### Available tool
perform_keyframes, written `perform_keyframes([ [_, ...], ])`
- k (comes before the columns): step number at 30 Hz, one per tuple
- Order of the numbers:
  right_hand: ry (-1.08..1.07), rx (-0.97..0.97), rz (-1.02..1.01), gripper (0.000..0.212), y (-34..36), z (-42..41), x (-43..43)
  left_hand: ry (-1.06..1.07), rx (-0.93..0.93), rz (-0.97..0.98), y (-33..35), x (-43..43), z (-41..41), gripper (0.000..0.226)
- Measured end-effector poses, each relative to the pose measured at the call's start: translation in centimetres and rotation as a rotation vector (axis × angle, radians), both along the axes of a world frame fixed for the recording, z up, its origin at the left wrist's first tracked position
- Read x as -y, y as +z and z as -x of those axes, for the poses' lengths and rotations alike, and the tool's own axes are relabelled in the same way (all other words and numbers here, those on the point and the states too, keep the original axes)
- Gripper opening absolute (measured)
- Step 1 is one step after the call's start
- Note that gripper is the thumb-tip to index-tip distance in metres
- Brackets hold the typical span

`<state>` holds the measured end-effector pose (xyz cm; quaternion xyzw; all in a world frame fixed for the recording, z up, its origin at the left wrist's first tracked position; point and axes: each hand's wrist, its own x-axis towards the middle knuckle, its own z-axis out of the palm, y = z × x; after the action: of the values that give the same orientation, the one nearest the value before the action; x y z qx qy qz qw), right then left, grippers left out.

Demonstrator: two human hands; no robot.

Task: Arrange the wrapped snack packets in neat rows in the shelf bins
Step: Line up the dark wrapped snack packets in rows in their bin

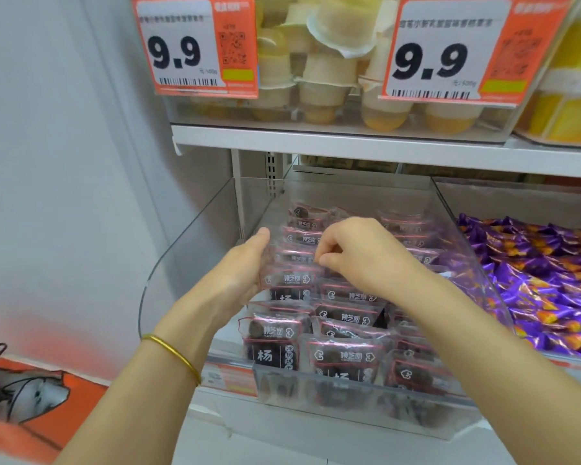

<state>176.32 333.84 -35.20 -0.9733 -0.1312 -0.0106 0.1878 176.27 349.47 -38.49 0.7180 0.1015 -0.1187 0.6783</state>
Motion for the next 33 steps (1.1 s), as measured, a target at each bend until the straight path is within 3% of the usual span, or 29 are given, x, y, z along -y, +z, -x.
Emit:
perform_keyframes([
  [10, 0.013, -0.219, -0.328, 0.008, 0.7, -0.5, 1.8, -0.089, 0.003, -0.093, -0.3, -0.8, -0.2, 0.046],
  [15, 0.048, -0.105, -0.179, 0.01, 0.0, -0.6, 1.0, -0.038, 0.075, -0.173, -0.9, -0.7, -0.8, 0.016],
  [20, 0.033, -0.021, -0.15, 0.008, 0.2, -0.5, 1.9, -0.013, 0.066, -0.176, -0.9, -0.5, -1.4, 0.034],
  [22, -0.048, 0.086, -0.146, 0.009, 0.5, -0.3, 3.4, -0.019, 0.121, -0.309, -0.7, -0.3, -1.3, 0.046],
  [24, -0.076, 0.142, -0.064, 0.015, 0.4, 0.1, 4.3, -0.027, 0.327, -0.558, 0.0, 0.2, -0.9, 0.049],
  [27, 0.11, 0.01, 0.127, 0.032, -0.6, 1.4, 4.2, -0.22, 0.617, -0.847, 0.7, 1.7, -0.4, 0.048],
  [30, 0.167, -0.038, 0.238, 0.037, -1.6, 2.0, 4.2, -0.38, 0.564, -1.167, 0.1, 2.3, -1.2, 0.048],
  [33, 0.049, -0.046, 0.17, 0.031, -1.7, 1.3, 4.6, -0.413, 0.504, -1.188, -0.1, 2.2, -1.6, 0.048],
])
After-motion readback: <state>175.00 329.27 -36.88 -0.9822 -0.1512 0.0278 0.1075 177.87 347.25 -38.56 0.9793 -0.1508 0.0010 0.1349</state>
